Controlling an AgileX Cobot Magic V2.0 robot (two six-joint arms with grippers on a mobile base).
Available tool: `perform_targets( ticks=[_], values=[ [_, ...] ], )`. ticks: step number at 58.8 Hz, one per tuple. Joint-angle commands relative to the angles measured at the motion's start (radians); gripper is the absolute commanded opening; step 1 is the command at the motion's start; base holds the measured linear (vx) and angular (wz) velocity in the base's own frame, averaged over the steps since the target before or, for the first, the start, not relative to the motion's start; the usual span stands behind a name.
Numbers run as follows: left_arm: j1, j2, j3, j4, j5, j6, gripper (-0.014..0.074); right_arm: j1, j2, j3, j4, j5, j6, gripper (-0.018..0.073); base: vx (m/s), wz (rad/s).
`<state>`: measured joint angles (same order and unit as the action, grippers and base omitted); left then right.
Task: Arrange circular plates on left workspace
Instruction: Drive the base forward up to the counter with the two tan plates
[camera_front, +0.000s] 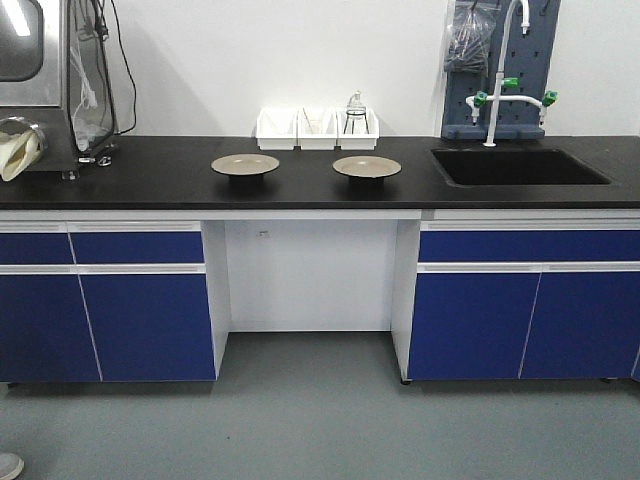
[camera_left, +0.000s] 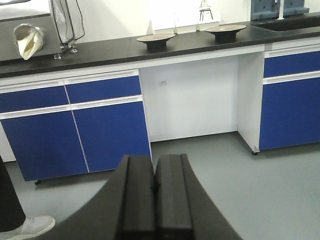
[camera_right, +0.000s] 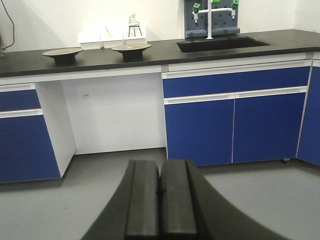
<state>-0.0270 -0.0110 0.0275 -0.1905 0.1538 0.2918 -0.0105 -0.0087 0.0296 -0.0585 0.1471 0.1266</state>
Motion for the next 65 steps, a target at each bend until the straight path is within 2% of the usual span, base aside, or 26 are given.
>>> perform_targets(
  ticks=[1,65],
  values=[
    [-0.001,-0.014,0.013,-0.004,-0.084,-0.007,0.0003,-0.005,-0.017,0.006,-0.006,-0.079,-0.001,-0.0003,0.00,0.00],
    [-0.001,-0.014,0.013,-0.004,-0.084,-0.007,0.0003,-0.005,-0.017,0.006,-0.006,-0.079,-0.001,-0.0003,0.04,0.01]
  ],
)
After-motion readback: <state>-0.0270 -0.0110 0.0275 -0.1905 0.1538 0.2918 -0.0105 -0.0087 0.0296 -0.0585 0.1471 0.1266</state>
